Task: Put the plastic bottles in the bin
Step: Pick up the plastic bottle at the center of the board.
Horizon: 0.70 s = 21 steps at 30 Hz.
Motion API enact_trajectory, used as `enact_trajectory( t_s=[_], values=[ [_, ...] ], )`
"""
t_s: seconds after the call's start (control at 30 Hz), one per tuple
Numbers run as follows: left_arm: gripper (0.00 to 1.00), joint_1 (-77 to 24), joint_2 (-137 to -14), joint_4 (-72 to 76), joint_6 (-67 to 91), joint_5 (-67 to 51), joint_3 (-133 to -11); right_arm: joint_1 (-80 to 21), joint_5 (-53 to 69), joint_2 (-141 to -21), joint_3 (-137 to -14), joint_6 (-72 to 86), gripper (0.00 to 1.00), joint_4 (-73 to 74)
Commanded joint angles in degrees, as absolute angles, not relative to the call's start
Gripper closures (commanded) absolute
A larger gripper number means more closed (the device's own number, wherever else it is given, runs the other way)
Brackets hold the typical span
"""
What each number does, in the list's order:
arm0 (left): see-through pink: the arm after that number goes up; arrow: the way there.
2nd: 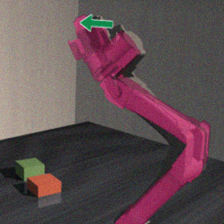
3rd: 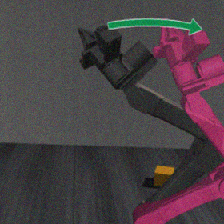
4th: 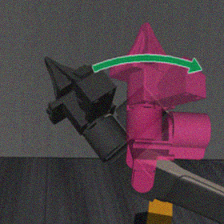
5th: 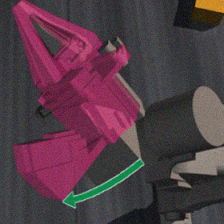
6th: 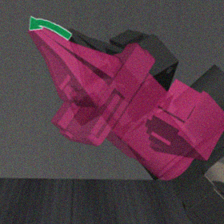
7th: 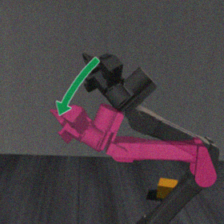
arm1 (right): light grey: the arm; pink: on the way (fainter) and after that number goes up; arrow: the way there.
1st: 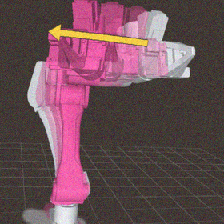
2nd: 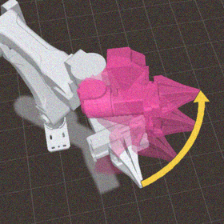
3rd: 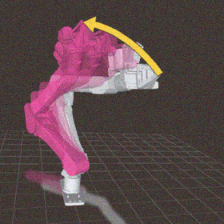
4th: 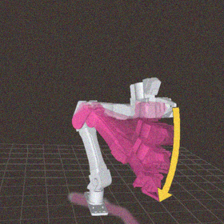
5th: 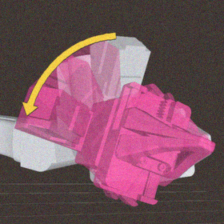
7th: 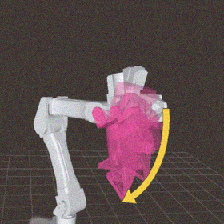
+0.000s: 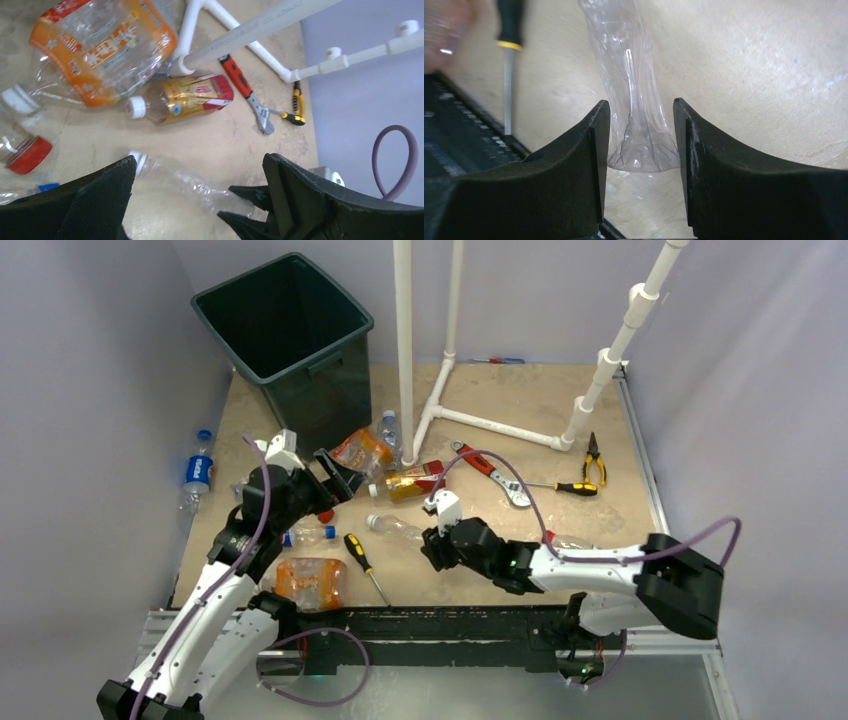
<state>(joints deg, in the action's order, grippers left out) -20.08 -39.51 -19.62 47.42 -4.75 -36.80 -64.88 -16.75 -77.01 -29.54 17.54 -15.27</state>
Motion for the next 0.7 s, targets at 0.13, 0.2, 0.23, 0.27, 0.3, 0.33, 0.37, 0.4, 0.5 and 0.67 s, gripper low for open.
enact_trajectory(
  t_s=[0.13,0.2,0.23,0.27,0.3,0.33,0.37,0.4,0.5,0.67],
  values=[
    [0.01,-20.3,-39.4,-6.0,53.3,-11.5,-39.8,-65.3,-10.0,-59.0,-26.6,19.3,0.66,-19.0],
    [0.01,-20.3,-38.7,-4.3,54.0,-11.6,-39.6,-65.3,-9.1,-57.0,-26.2,19.3,0.68,-19.2],
    [0.01,-20.3,-38.4,-4.1,54.0,-11.2,-39.7,-65.3,-8.9,-56.7,-26.3,19.3,0.68,-18.9],
    [0.01,-20.3,-38.1,-4.3,53.9,-10.7,-39.8,-65.3,-8.8,-56.8,-26.6,19.3,0.68,-18.2],
    [0.01,-20.3,-38.0,-4.8,53.7,-10.2,-39.9,-65.3,-9.2,-57.5,-26.8,19.3,0.69,-17.3],
    [0.01,-20.3,-37.9,-5.5,53.2,-9.7,-40.0,-65.2,-9.7,-58.1,-27.1,19.6,0.69,-16.4],
    [0.01,-20.3,-37.8,-6.3,52.9,-9.4,-40.0,-65.3,-11.1,-59.0,-27.3,20.1,0.7,-15.3],
    [0.01,-20.3,-37.7,-7.3,52.6,-9.2,-40.0,-65.3,-12.3,-59.9,-27.6,20.9,0.7,-14.0],
    [0.01,-20.3,-37.0,-10.2,51.6,-7.7,-39.3,-65.3,-17.2,-63.2,-28.3,24.8,0.7,-10.1],
    [0.01,-20.3,-34.2,-12.6,51.3,-6.1,-36.6,-65.3,-20.8,-67.2,-26.1,31.1,0.68,-11.6]
  ],
)
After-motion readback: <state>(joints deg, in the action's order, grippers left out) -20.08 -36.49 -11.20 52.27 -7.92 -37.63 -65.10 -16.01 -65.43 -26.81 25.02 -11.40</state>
